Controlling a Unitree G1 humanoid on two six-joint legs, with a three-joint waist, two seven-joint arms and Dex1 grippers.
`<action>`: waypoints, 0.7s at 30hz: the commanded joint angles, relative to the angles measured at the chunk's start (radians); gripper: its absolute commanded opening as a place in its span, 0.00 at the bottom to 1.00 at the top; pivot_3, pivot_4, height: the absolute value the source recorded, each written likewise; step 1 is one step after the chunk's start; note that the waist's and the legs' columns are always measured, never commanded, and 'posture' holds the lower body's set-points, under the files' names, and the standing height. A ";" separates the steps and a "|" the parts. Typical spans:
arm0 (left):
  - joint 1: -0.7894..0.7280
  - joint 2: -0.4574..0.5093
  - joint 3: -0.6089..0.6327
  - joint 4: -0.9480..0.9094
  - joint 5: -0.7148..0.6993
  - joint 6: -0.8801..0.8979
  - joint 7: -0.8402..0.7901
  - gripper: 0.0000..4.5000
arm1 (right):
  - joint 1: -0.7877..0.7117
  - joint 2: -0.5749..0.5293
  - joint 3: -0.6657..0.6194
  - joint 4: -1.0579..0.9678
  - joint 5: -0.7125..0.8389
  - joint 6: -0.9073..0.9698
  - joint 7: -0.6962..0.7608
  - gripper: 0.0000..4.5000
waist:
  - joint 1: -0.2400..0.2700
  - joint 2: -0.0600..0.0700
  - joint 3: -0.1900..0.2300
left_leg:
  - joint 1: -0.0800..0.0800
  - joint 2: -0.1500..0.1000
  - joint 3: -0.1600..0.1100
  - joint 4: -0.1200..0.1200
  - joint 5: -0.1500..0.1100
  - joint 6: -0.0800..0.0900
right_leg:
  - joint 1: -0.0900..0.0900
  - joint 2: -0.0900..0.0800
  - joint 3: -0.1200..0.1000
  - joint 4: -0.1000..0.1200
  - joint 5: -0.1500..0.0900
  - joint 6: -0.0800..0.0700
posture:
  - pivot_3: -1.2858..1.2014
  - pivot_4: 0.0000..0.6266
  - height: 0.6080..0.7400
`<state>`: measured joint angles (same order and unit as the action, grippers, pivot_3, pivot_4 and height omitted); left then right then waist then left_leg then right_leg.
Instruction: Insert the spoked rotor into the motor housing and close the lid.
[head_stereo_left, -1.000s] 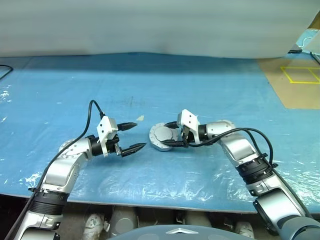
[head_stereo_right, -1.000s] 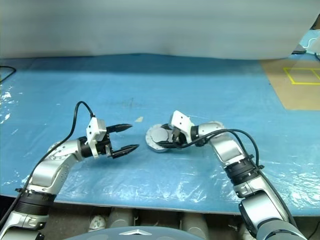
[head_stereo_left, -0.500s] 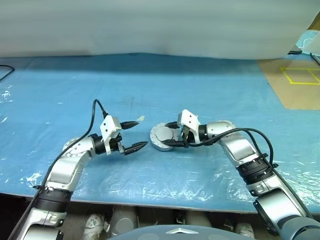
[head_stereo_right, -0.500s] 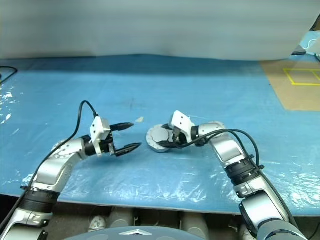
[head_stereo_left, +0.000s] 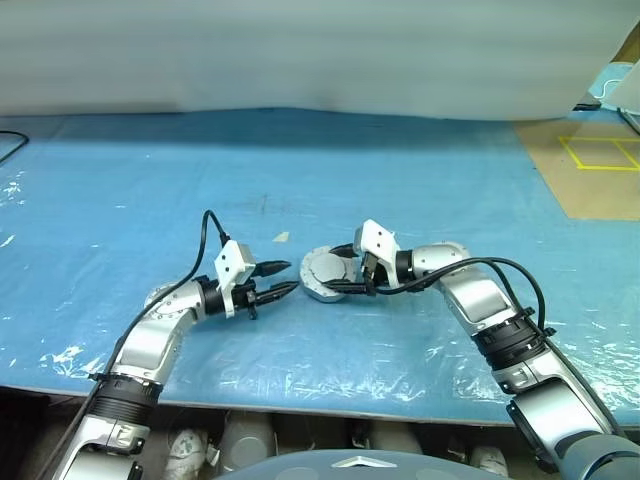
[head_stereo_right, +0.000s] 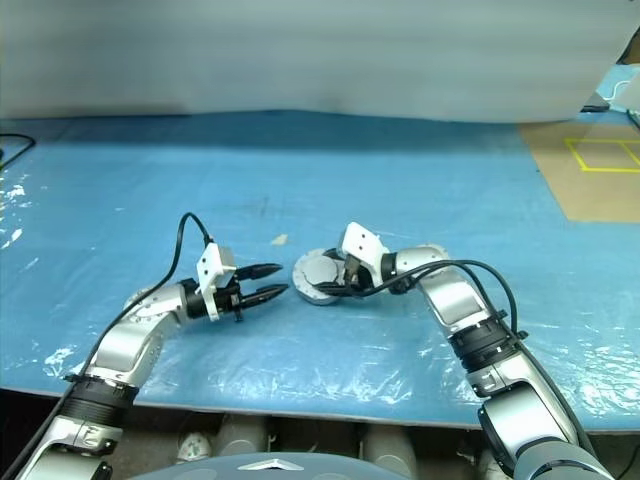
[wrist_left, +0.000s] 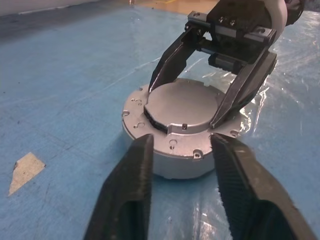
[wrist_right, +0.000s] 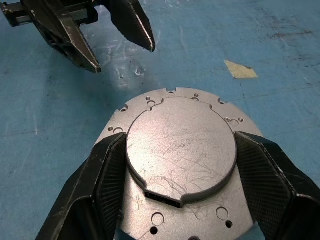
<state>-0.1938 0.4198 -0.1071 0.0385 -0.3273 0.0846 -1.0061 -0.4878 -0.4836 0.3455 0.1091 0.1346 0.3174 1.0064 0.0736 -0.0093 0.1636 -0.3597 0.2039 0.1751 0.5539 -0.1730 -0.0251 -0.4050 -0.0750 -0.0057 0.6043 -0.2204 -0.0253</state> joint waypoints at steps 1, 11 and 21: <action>-0.030 -0.019 0.001 -0.007 0.017 -0.030 0.032 0.13 | 0.040 -0.035 0.013 0.096 -0.069 0.063 -0.039 0.67 | 0.000 0.000 0.000 | 0.000 0.000 0.000 0.000 0.000 0.000 | 0.000 0.000 0.000 0.000 0.000 0.000 | 0.52 0.24 1.00; -0.082 -0.051 -0.069 0.053 0.120 -0.047 0.080 0.01 | 0.047 -0.037 0.012 0.094 -0.068 0.067 -0.041 0.67 | 0.000 0.000 0.000 | 0.000 -0.001 -0.001 -0.003 0.000 0.000 | -0.001 0.000 0.001 -0.002 0.000 0.000 | 0.52 0.24 1.00; -0.078 -0.037 -0.099 0.063 0.164 -0.051 0.068 0.01 | 0.073 -0.046 0.010 0.059 -0.068 0.082 -0.041 0.67 | 0.000 0.001 -0.001 | 0.000 -0.002 -0.001 -0.010 0.000 0.000 | 0.000 0.000 0.001 -0.009 0.000 0.000 | 0.52 0.24 1.00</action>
<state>-0.2688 0.3762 -0.1949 0.1119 -0.1722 0.0408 -0.9317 -0.4682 -0.4836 0.3351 0.0942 0.1349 0.3195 1.0039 0.0737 -0.0087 0.1628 -0.3596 0.2021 0.1739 0.5436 -0.1730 -0.0250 -0.4042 -0.0755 -0.0045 0.5936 -0.2207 -0.0249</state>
